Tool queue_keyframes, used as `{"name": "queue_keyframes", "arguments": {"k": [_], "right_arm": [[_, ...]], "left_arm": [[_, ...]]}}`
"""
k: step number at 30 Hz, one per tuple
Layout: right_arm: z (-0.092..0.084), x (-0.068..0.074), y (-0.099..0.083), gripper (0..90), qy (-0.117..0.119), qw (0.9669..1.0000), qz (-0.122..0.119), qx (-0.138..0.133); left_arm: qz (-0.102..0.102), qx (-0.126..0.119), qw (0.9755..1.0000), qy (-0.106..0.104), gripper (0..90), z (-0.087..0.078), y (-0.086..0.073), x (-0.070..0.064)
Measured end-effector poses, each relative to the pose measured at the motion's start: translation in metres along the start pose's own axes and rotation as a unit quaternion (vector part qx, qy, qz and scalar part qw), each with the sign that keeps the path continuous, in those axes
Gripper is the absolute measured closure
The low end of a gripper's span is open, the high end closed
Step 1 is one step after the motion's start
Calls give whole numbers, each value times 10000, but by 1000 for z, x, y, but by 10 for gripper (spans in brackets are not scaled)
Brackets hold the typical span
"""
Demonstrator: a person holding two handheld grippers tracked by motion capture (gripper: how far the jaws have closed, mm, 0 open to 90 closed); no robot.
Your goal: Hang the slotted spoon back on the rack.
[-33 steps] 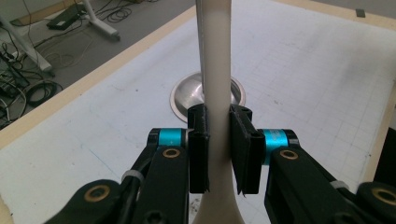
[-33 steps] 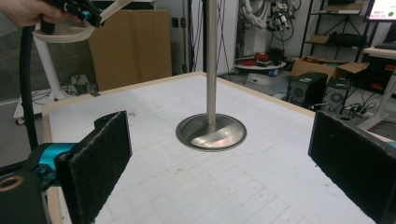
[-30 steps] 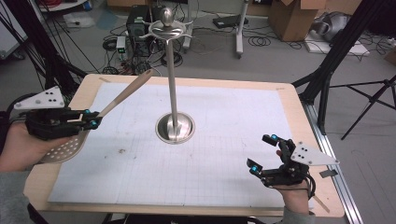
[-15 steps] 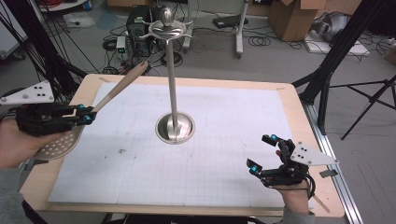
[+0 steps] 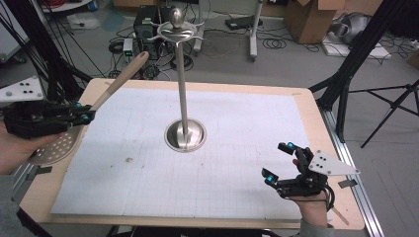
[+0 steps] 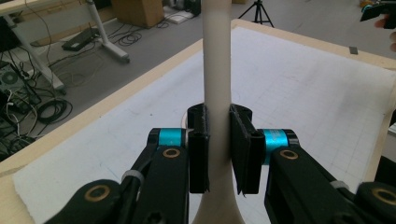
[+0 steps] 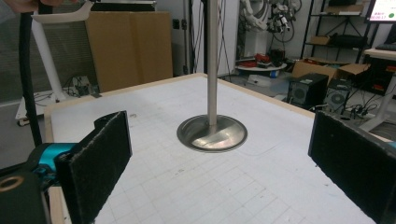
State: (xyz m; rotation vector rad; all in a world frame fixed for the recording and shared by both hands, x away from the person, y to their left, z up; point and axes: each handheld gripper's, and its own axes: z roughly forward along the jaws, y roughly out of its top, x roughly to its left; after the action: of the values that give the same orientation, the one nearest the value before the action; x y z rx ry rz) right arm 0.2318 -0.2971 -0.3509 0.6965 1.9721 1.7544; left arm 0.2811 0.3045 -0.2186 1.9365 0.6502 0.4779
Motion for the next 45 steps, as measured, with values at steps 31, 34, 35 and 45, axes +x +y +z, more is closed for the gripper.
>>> {"name": "queue_keyframes", "arguments": {"k": [31,34,35,45], "right_arm": [[-1,0,0,47,34,10000,-32,-27],[-1,0,0,47,21,10000,-29,-21],[-1,0,0,47,23,10000,-32,-25],[-1,2,1,47,147,9998,-99,-38]], "left_arm": [[-28,-316,9995,-87,779,-5,19,1],[-39,-329,9994,-103,778,-4,19,1],[-35,-317,9994,-97,778,-4,19,2],[-85,-361,9993,-101,779,0,20,3]]}}
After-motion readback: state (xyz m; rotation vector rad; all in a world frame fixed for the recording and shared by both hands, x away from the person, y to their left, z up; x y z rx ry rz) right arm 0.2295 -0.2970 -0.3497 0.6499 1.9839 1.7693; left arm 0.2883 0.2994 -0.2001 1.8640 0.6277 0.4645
